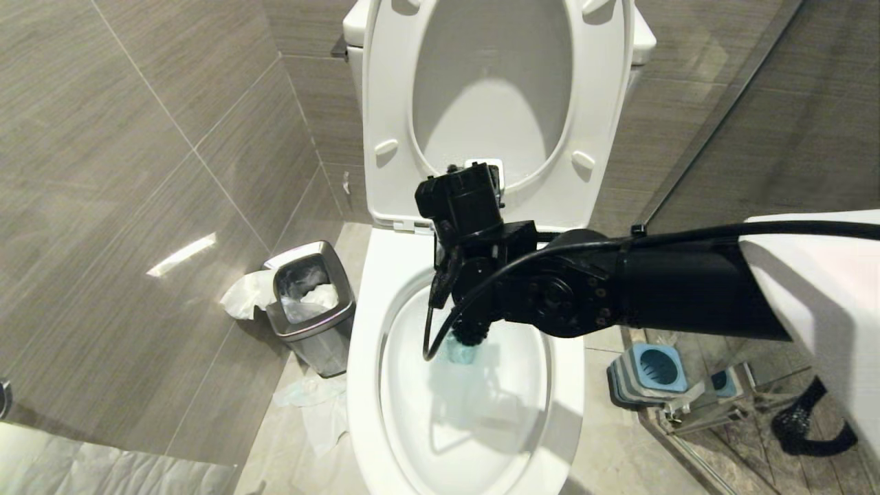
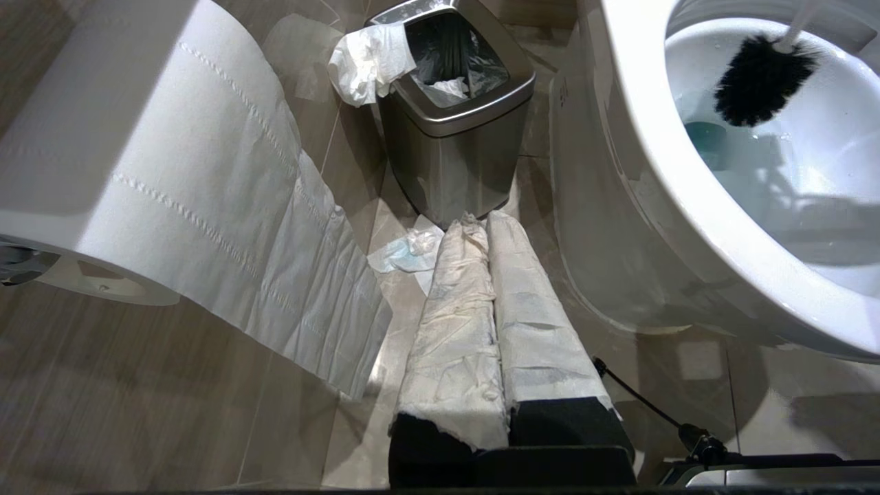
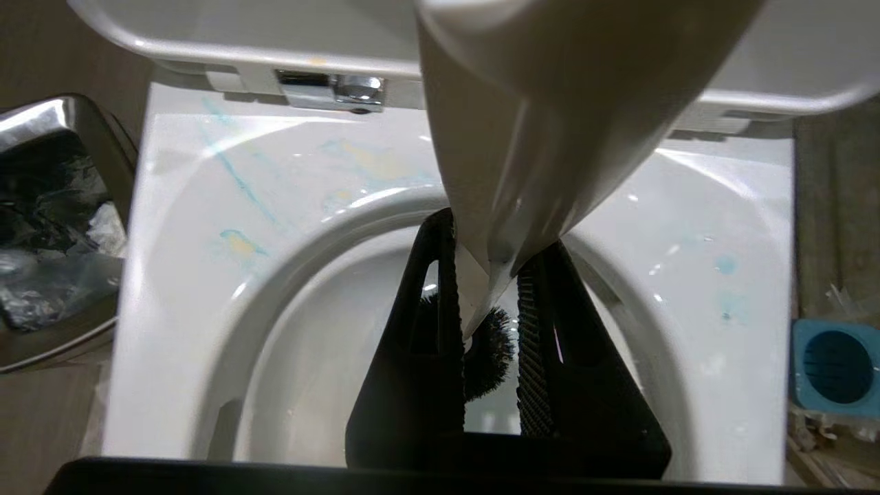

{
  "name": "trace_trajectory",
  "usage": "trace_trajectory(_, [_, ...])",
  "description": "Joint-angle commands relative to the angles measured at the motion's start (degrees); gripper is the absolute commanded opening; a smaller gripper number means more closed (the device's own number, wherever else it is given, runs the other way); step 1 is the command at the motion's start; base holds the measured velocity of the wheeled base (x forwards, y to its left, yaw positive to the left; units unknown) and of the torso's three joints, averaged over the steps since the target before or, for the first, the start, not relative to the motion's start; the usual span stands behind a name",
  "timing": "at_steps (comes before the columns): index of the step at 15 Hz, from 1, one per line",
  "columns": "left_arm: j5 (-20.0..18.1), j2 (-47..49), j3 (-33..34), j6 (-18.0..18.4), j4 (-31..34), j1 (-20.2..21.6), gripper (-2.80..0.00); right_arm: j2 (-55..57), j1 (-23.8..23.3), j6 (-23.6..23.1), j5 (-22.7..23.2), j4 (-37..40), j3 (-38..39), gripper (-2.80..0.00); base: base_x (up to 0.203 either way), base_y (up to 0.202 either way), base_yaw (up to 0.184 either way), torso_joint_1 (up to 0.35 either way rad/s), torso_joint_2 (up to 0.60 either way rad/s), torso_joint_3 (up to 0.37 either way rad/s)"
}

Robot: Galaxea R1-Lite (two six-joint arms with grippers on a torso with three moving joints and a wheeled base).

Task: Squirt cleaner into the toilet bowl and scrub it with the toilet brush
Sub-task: Scrub the toilet bowl

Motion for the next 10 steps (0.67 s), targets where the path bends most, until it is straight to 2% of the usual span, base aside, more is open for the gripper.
trace_trajectory(1, [0.04, 0.0, 0.18, -0.03, 0.0, 0.0, -2.8, 3.74, 0.7, -0.03, -0.27, -0.08, -3.23, -2.8, 0.0, 0.0, 0.0, 0.0, 0.0, 0.0])
trace_trajectory(5, [-0.04, 0.0, 0.18, -0.03, 0.0, 0.0, -2.8, 5.53, 5.4, -0.01, -0.21, 1.86, -6.43, -2.8, 0.0, 0.0, 0.0, 0.0, 0.0, 0.0])
trace_trajectory(10, [0.0, 0.0, 0.18, -0.03, 0.0, 0.0, -2.8, -0.44, 11.88, 1.56, -1.58, 2.34, 4.06, -2.8, 0.0, 0.0, 0.0, 0.0, 0.0, 0.0])
